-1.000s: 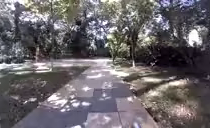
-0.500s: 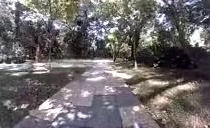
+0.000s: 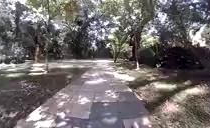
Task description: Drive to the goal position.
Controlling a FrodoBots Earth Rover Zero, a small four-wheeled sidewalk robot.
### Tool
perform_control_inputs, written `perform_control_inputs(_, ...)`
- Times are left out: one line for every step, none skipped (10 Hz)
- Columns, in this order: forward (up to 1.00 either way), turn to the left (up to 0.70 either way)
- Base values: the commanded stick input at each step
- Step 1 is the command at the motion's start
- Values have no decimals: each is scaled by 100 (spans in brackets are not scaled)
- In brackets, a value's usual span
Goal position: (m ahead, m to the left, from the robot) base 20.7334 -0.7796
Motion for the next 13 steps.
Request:
perform_control_inputs(50, 0)
perform_control_inputs(50, 0)
perform_control_inputs(50, 0)
perform_control_inputs(50, 0)
perform_control_inputs(50, 0)
perform_control_inputs(50, 0)
perform_control_inputs(50, 0)
perform_control_inputs(50, 0)
perform_control_inputs(50, 0)
perform_control_inputs(50, 0)
perform_control_inputs(50, 0)
perform_control_inputs(50, 0)
perform_control_inputs(50, 0)
